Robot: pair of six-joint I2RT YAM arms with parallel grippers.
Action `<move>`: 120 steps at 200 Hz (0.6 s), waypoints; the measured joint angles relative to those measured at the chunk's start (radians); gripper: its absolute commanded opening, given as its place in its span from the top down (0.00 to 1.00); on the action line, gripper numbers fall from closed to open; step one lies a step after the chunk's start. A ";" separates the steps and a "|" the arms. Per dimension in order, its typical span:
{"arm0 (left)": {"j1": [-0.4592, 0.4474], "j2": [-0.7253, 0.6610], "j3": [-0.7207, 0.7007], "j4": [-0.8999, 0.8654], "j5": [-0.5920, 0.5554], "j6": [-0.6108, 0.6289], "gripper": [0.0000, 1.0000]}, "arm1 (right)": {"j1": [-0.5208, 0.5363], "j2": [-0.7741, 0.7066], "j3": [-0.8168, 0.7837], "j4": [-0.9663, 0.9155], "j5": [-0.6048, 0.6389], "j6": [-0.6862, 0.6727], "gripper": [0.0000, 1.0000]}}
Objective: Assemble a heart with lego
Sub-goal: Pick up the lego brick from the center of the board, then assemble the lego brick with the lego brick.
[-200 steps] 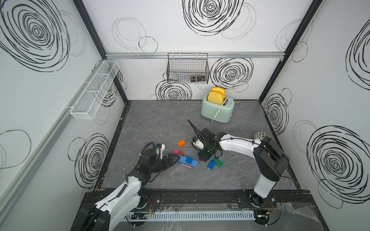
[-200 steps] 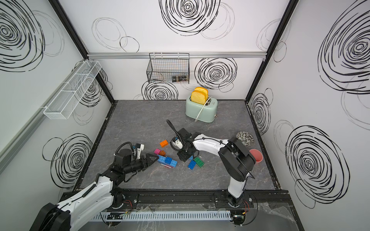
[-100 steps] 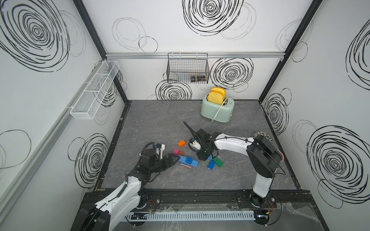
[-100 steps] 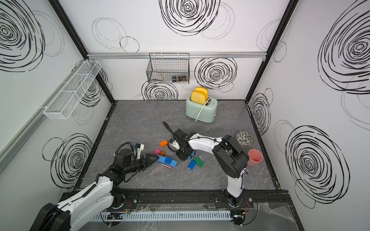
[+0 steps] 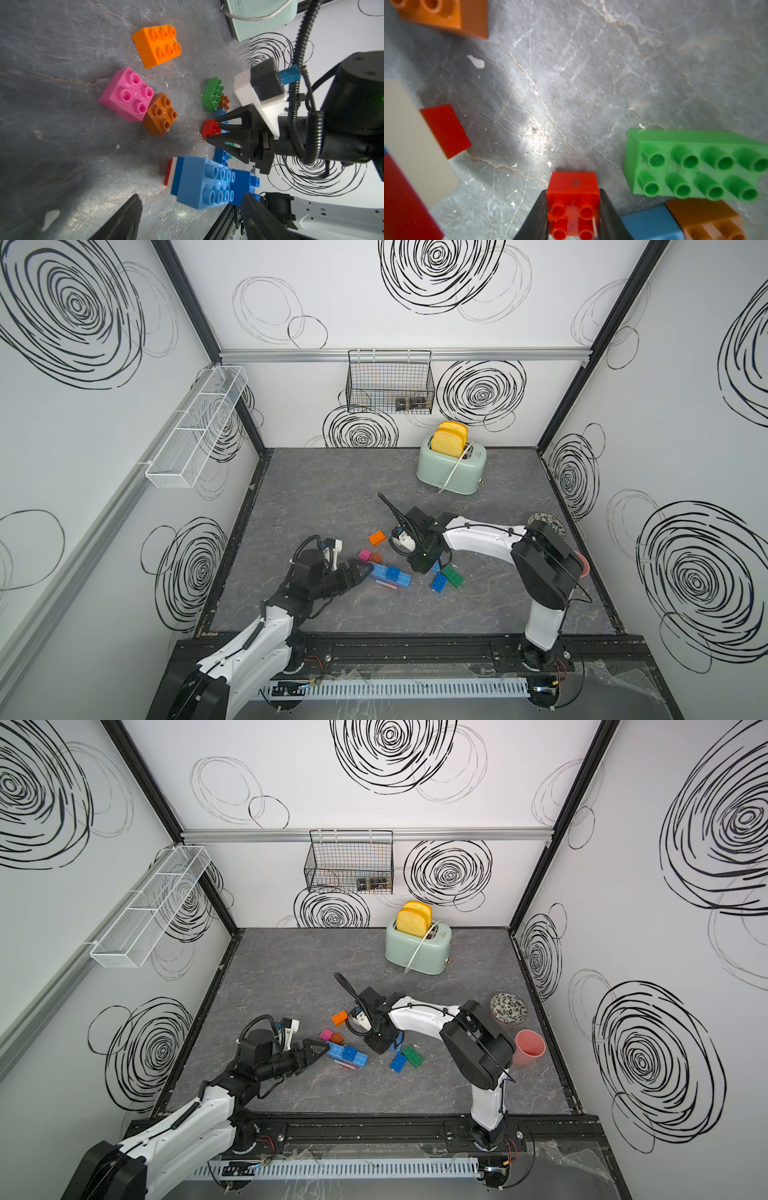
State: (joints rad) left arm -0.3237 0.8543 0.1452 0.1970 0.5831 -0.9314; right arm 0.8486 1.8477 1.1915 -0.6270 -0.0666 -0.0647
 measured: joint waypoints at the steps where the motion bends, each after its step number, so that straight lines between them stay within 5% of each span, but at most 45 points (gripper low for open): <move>1: 0.000 0.001 0.000 0.001 0.000 0.000 0.21 | 0.000 0.000 0.001 -0.001 0.001 0.000 0.75; 120: -0.017 0.032 -0.002 0.062 0.000 0.000 0.22 | 0.000 -0.073 0.192 -0.118 -0.032 0.001 0.76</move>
State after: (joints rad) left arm -0.3405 0.8864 0.1436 0.2592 0.5835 -0.9318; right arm 0.8490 1.7744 1.3834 -0.7448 -0.0986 -0.0635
